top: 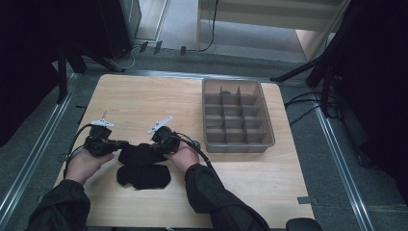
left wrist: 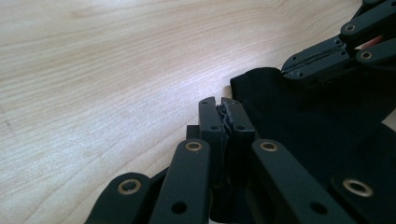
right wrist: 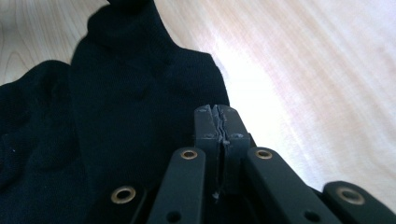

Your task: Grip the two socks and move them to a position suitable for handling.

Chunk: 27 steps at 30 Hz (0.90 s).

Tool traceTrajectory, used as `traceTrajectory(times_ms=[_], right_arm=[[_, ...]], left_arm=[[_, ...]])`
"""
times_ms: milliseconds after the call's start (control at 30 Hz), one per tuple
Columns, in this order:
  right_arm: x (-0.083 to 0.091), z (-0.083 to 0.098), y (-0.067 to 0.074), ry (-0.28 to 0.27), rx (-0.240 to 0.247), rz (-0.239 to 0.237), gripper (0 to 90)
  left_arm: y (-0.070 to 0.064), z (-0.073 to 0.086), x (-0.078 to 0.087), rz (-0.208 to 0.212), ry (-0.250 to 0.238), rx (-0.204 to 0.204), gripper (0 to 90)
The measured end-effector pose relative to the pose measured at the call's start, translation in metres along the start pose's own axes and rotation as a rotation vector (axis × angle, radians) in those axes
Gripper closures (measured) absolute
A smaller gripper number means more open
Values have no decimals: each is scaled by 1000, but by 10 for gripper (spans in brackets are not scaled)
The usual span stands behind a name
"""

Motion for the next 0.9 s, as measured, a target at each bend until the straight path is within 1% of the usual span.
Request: traceTrajectory(times_ms=[33, 133, 233, 267, 300, 333, 433, 467, 500, 533, 567, 600, 633, 667, 733, 800, 867, 900], right_arm=[[3, -1, 0, -13, 6, 4, 880], [15, -5, 1, -46, 29, 37, 880], [24, -6, 1, -65, 59, 86, 879], [26, -7, 1, -75, 69, 97, 879], [29, -7, 1, -87, 73, 109, 878], [33, -8, 1, -104, 84, 131, 877], [37, -10, -3, -114, 87, 162, 877], [38, -11, -3, -119, 88, 158, 876], [38, -11, -4, -118, 84, 151, 875], [39, -11, -3, -120, 86, 147, 874], [39, -9, -2, -118, 92, 143, 873], [39, -8, -1, -115, 94, 144, 872], [38, -6, 0, -112, 100, 148, 872], [37, -5, 2, -113, 103, 142, 872], [37, -1, 5, -107, 115, 139, 872], [37, 1, 7, -107, 137, 153, 872], [38, 3, 10, -103, 150, 157, 870], [38, 4, 11, -102, 152, 156, 870]], left_arm=[[-1, -1, 2, 1, -11, 0, 878], [-3, -5, 8, 2, -41, -3, 878], [-6, -9, 14, -2, -73, -11, 878], [-6, -10, 16, -16, -89, -16, 878], [-7, -12, 17, -17, -99, -14, 878], [-7, -14, 17, -20, -102, -18, 878], [-5, -18, 15, -23, -98, -12, 878], [-5, -19, 14, -14, -99, -5, 878], [-5, -19, 15, -19, -103, -8, 877], [-6, -19, 16, -14, -105, -11, 878], [-7, -18, 16, -10, -103, -15, 877], [-8, -16, 17, -14, -101, -22, 877], [-10, -15, 17, -6, -97, -21, 877], [-11, -13, 17, -4, -88, -27, 877], [-16, -8, 18, -11, -76, -48, 876], [-19, -4, 19, -18, -69, -65, 875], [-22, -1, 20, -11, -69, -66, 874], [-23, 0, 21, -18, -70, -70, 873]])
Point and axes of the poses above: each handheld gripper's, and its own axes: x roughly backward along the jaws, z roughly out of its underside, y roughly to its left, the point moved 9 cm from there along -x, roughly forward along the jaws, and after that the axes turned 15 degrees about y, right-handed, at the moved point
